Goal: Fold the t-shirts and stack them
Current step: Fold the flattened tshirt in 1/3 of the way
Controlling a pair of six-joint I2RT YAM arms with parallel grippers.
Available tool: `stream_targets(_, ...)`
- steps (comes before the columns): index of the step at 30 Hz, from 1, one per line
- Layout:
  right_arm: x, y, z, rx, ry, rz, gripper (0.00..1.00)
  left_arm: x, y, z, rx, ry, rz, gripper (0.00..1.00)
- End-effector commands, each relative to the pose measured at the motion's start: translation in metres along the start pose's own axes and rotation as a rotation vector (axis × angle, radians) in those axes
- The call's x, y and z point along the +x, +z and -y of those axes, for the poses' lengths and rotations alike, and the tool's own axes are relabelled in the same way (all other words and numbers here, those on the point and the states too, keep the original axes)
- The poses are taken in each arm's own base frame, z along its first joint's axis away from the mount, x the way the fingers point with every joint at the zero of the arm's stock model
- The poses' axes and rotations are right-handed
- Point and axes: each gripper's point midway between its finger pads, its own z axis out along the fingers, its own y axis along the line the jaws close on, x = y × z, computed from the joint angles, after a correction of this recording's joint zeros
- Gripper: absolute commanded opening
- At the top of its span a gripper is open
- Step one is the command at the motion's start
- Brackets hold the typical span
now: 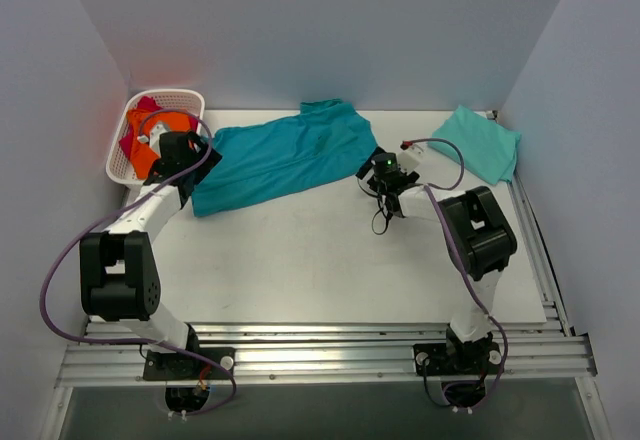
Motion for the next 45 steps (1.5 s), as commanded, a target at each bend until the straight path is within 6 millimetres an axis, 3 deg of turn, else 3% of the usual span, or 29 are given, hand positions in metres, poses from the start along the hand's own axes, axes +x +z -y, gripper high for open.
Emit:
stream_targets(1,-0.021,0.011,-0.030,-0.061,0.056,0.039,0.86,-0.007,-0.010,0.011,0.038,0.017,0.042,0.95)
stream_targets(5,-0.007,0.034,-0.030,-0.053,0.049,0.006,0.86,0.001,-0.009,0.008,0.032,0.022,0.027,0.96)
stream_targets(10,-0.006,0.053,-0.041,-0.068,0.054,-0.002,0.86,0.008,-0.008,0.001,0.014,0.030,0.022,0.96)
stream_targets(15,-0.002,0.074,-0.036,-0.048,0.046,-0.019,0.82,0.010,-0.006,-0.003,0.002,0.033,0.019,0.97)
stream_targets(17,-0.003,0.080,-0.034,-0.046,0.045,-0.022,0.61,0.011,-0.005,-0.004,-0.003,0.034,0.018,0.97)
stream_targets(19,-0.003,0.084,-0.029,-0.039,0.047,-0.026,0.30,0.013,-0.004,-0.005,-0.004,0.036,0.011,0.98)
stream_targets(20,0.000,0.086,-0.026,-0.034,0.046,-0.041,0.06,0.014,-0.003,-0.005,-0.005,0.034,0.009,0.98)
stream_targets(21,-0.002,0.088,-0.021,-0.025,0.051,-0.044,0.00,0.016,-0.002,-0.007,-0.010,0.034,0.005,0.98)
stream_targets(25,-0.002,0.078,-0.002,0.014,0.054,-0.057,0.00,0.019,-0.001,-0.005,-0.007,0.026,-0.002,0.99)
stream_targets(26,-0.013,0.069,-0.004,0.006,0.065,-0.040,0.00,0.018,-0.002,-0.004,-0.008,0.025,0.005,0.99)
stream_targets(27,-0.006,0.062,0.010,0.038,0.052,-0.047,0.00,0.020,-0.003,-0.004,-0.013,0.017,0.002,1.00)
stream_targets(28,-0.016,0.051,0.009,0.041,0.056,-0.033,0.00,0.021,-0.004,-0.004,-0.017,0.014,0.002,1.00)
stream_targets(30,-0.012,0.037,0.029,0.086,0.043,-0.036,0.00,0.023,-0.008,-0.003,-0.026,0.008,0.008,1.00)
stream_targets(32,-0.022,0.017,0.033,0.096,0.043,-0.023,0.00,0.024,-0.013,0.001,-0.024,0.003,0.010,1.00)
stream_targets(41,-0.013,-0.052,0.095,0.233,0.000,-0.048,0.01,0.031,-0.035,-0.002,-0.061,-0.031,0.028,1.00)
stream_targets(42,-0.013,-0.059,0.099,0.243,-0.006,-0.049,0.04,0.036,-0.038,-0.008,-0.077,-0.034,0.019,1.00)
stream_targets(45,-0.022,-0.084,0.110,0.265,-0.021,-0.035,0.46,0.041,-0.051,-0.012,-0.086,-0.044,0.022,1.00)
